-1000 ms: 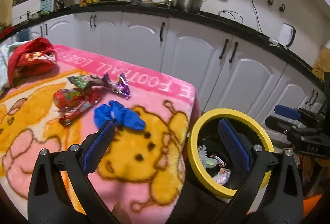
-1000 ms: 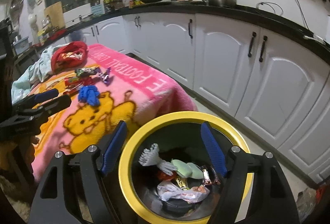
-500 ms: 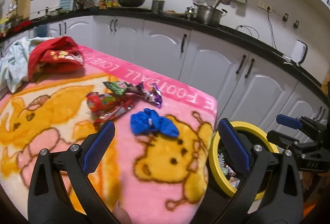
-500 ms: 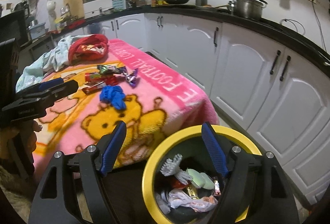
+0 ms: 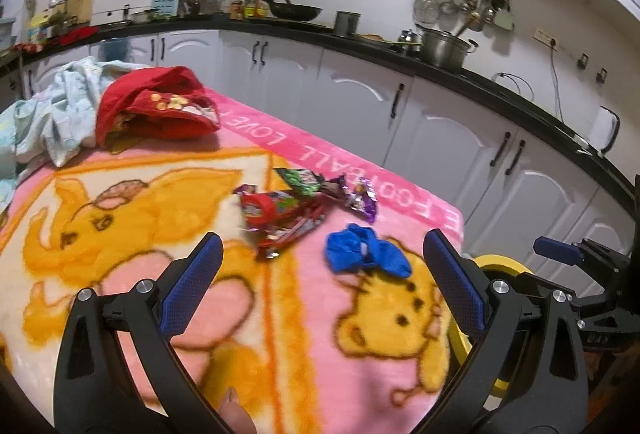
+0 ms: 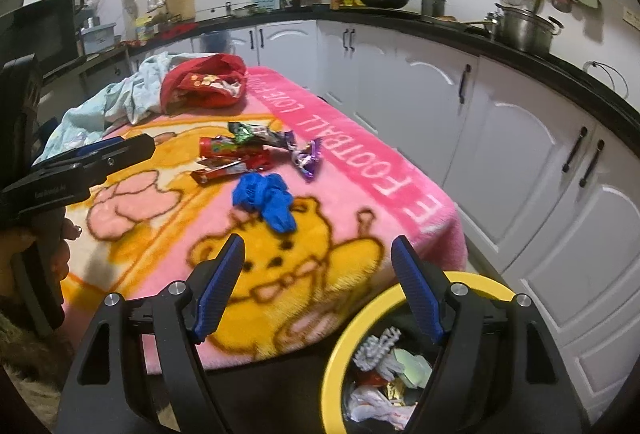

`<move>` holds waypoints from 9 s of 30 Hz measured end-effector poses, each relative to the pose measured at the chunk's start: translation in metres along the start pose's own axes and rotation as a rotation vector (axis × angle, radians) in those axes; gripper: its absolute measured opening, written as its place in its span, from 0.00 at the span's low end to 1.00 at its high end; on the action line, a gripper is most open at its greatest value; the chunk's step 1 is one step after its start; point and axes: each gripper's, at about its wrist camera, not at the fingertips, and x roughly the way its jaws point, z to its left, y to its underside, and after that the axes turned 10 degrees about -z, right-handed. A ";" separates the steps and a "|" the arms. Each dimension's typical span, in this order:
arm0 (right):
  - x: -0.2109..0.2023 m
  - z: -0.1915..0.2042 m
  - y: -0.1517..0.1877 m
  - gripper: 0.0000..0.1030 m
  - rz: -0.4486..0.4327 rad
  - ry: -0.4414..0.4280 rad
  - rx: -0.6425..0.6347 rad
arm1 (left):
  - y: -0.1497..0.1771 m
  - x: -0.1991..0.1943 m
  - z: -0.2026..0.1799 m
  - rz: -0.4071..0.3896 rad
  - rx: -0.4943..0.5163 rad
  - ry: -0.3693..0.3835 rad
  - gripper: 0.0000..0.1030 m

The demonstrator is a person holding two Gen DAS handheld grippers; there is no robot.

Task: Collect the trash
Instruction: 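Move both grippers back toward the blue glove and candy wrappers, then grasp a red candy wrapper with the left gripper while the right grasps the blue glove, then carry the wrapper and blue glove over the yellow bin and open both grippers, then move both grippers back toward the remaining candy wrappers on the table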

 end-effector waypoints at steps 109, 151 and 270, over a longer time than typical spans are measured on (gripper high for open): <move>0.026 0.018 -0.013 0.11 0.030 -0.173 -0.021 | -0.015 0.002 -0.003 0.000 0.023 0.113 0.09; -0.044 -0.110 0.042 0.11 -0.005 0.090 0.220 | 0.024 0.036 -0.155 0.087 0.181 0.376 0.09; 0.176 -0.016 -0.039 0.49 0.142 -0.061 0.124 | -0.019 0.161 0.069 0.389 -0.154 0.234 0.53</move>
